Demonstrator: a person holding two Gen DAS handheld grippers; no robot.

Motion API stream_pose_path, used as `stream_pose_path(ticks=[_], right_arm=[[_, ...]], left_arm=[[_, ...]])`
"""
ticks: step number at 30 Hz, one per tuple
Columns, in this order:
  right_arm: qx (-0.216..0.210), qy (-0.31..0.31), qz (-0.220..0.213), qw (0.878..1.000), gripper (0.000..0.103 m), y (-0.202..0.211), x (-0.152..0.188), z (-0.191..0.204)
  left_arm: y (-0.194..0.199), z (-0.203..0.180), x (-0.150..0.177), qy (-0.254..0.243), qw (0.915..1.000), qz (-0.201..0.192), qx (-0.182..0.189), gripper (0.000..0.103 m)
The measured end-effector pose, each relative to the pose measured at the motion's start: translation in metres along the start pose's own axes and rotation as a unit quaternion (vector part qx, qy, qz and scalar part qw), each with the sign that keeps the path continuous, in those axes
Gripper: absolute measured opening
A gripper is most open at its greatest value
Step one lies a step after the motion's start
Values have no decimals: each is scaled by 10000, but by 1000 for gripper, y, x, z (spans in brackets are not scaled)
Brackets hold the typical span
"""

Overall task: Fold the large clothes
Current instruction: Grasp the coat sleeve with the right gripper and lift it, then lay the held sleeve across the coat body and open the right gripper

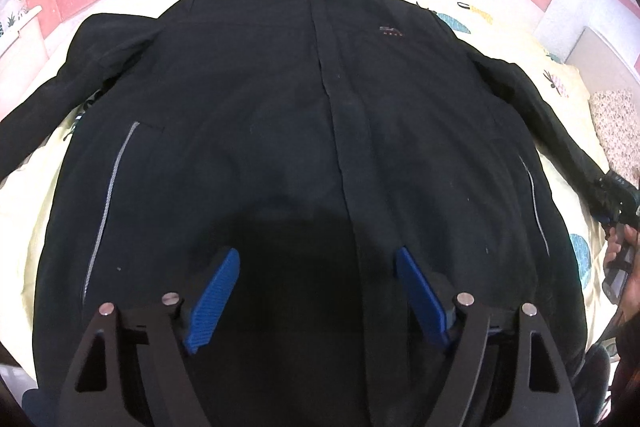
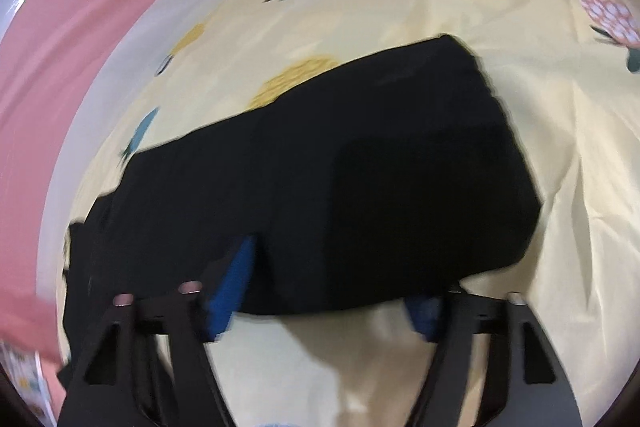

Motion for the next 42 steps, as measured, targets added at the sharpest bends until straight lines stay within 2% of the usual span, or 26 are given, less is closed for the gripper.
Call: stream_pose_path(ticks=[3,5,7,9,15,21,23,26,31,37,41,42], right_arm=[[24,-215,45,9998,46,-8,-8,-5],[99,-116,-10,9999,31,-3,-12,0],[159,37,-143,9998,26,8,-17,7],[141,164,-329,9992,24,25,-24,15],[-231,497,-895,9945,22,91,-50,56],[-882,1213,-1567,9762,21,176,-58,146],[-1086,1439,-1652,9696,21,191,-55,177],[-1452,1921,-1713,9553,21,217,-36,233],[-1807,2601,-1627,9345,20,228,12,306],[-2018,3399,-1239,9102,20,203,88,383],[-2043,3952,-810,8919,20,167,154,424],[-2031,4045,-774,8883,20,173,172,431]], left_arm=[[-1,3,-1,20,10000,-20,-10,81],[-1,4,-2,11,10000,-27,-26,80],[0,5,-4,31,10000,-37,-34,77],[3,8,-3,116,9999,-66,-7,73],[16,22,2,432,9990,-109,54,69],[37,34,7,550,9982,-252,11,68],[43,37,7,549,9980,-306,5,68],[53,44,6,601,9974,-407,-7,68],[66,64,5,791,9951,-595,-20,68],[71,93,11,1133,9912,-679,-38,68],[73,111,14,1245,9895,-724,-108,68],[74,114,16,1254,9893,-735,-136,68]])
Point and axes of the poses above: each gripper's, at about its wrist camera, not at the fingertips, and y roughly against the way its jaws point, z to its left, x to its underside, the point moved 6 cm from there along -y, roughly the way its jaws point, and after that the axes turned 12 degrees about x, right-handed, at the moved point
